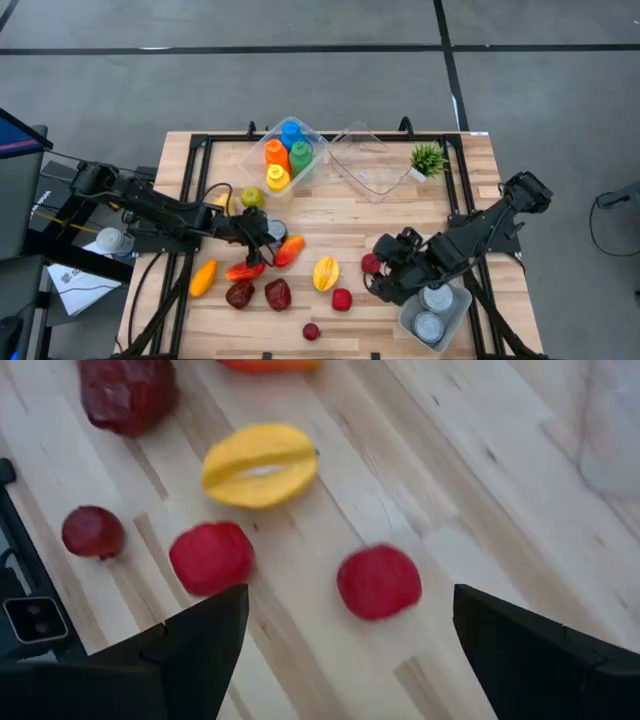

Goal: Pick & Place Food Item
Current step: Put the blue tuna can into the gray bin

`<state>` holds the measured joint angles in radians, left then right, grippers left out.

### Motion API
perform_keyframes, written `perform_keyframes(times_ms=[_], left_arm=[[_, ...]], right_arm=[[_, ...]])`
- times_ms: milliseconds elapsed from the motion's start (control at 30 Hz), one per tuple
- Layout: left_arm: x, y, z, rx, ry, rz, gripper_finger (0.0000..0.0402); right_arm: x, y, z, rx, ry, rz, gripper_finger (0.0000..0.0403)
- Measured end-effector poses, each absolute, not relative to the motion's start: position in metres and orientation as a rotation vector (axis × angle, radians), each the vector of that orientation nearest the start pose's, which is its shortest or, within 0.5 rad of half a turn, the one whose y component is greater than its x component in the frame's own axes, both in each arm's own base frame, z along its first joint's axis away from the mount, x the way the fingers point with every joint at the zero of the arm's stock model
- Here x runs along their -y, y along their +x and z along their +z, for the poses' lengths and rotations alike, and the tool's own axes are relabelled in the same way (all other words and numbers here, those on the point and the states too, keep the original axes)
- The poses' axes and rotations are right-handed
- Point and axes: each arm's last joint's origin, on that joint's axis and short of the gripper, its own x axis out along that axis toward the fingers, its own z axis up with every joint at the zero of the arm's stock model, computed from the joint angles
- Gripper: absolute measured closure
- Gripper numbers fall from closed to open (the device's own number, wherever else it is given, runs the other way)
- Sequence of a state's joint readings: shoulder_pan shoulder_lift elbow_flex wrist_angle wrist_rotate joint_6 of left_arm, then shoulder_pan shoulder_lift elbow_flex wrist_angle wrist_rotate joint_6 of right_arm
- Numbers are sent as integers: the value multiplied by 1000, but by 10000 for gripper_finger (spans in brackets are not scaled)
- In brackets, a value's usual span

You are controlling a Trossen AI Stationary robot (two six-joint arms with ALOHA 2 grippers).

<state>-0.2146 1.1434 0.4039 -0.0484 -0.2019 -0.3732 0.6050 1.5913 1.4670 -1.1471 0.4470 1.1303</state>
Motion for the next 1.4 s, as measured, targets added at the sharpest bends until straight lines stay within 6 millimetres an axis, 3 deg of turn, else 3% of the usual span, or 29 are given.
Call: perform_keyframes(times_ms=[367, 633, 833, 1133, 1400], left_arm=[[36, 193, 167, -689, -241, 129, 401], [37, 193, 168, -692, -252, 114, 401], [37, 193, 169, -683, -254, 112, 401], [37, 195, 170, -665, -271, 113, 401], [37, 194, 170, -667, -272, 115, 401]], right_arm=[[-130, 297, 316, -860, 233, -333, 62], [-93, 344, 327, -639, 26, -239, 62], [-80, 392, 296, -575, -146, -108, 62], [-62, 458, 238, -603, -154, -40, 62], [-69, 487, 202, -689, -150, 29, 62]])
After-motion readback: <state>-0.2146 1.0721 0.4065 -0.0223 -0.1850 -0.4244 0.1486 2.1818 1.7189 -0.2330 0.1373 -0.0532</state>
